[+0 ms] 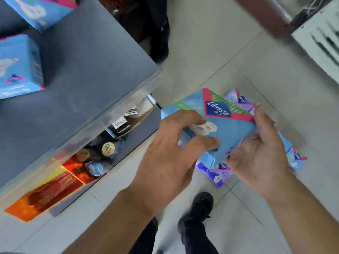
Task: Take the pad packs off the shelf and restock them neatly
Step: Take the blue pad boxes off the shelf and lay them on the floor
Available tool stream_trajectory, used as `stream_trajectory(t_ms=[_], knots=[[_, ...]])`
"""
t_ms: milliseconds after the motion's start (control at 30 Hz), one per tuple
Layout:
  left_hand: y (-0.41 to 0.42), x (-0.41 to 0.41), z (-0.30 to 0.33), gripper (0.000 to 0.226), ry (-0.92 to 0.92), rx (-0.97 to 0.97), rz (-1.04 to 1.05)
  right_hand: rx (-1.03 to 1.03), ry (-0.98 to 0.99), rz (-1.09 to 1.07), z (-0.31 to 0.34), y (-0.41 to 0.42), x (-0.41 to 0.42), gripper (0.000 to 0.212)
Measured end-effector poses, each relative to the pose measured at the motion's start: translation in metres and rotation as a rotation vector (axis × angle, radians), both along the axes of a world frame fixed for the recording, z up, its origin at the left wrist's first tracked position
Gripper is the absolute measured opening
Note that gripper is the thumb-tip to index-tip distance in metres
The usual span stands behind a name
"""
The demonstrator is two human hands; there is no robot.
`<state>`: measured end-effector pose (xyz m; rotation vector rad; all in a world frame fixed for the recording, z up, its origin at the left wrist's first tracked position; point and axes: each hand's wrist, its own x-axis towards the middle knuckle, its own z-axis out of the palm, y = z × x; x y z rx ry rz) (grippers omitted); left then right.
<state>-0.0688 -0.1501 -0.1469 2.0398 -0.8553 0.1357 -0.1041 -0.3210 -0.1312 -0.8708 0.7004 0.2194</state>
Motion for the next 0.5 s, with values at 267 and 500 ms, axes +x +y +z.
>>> stream_trajectory(t_ms=[267, 500], knots=[[-0.108, -0.042, -0.031, 0.038, 0.076, 0.257, -0.209, -0.169, 0.302, -0.049, -0.029, -0.131, -0.093, 0.021], [-0.213, -0.077, -0.046, 0.051, 0.884, 0.107, 0.085, -0.461, 0.425, -0.065, -0.055, -0.233, -0.176, 0.027]])
